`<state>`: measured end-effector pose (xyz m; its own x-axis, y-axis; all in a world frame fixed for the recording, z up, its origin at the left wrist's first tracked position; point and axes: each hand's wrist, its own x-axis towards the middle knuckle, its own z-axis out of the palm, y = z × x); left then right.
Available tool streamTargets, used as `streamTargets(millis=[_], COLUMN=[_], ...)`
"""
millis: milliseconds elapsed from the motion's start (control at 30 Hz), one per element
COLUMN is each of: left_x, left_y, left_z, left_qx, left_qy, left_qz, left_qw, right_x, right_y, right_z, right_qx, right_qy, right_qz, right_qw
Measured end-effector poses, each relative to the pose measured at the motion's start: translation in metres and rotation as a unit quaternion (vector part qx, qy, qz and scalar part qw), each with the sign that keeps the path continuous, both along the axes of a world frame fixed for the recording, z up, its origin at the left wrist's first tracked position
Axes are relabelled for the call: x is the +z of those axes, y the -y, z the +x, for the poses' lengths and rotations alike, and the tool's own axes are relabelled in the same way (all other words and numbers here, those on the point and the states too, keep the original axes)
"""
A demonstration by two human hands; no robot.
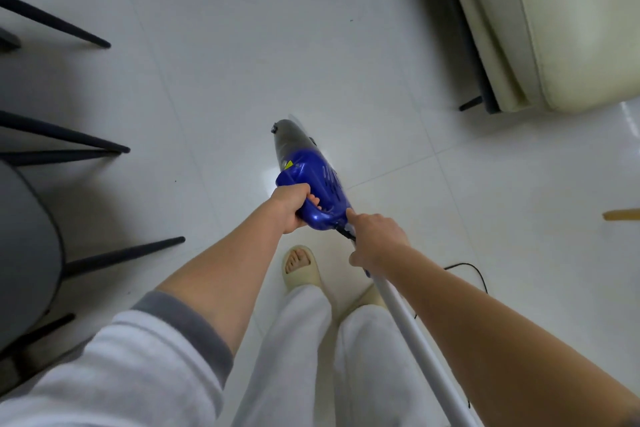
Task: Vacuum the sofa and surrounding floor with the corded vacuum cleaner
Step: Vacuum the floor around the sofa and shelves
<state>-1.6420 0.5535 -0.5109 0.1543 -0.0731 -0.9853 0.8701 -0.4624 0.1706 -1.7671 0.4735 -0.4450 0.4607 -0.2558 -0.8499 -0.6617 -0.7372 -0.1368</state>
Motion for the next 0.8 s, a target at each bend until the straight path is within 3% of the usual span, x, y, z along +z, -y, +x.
streamTargets(millis=[167,567,800], left_x=[0.006,-0.004,0.007], left_y=[-0.03,-0.035,-0.047], left_z=[0.005,0.034,0.023], left_qx=[0.033,0.094,0.053], left_qy=[-0.007,-0.018,-0.035], left_qz=[0.017,-0.003,0.03], left_qw=[0.999,0.995,0.998], right_x=[0.007,-0.011,-0.001], right_y=[-0.016,-0.012,-0.027], right_z=[0.012,0.043,0.032], right_qx=[0.033,0.092,0.078], right_qy=[-0.011,0.039,0.026], right_qz=[0.025,-0.028,-0.003], right_qw=[0.999,0.995,0.997])
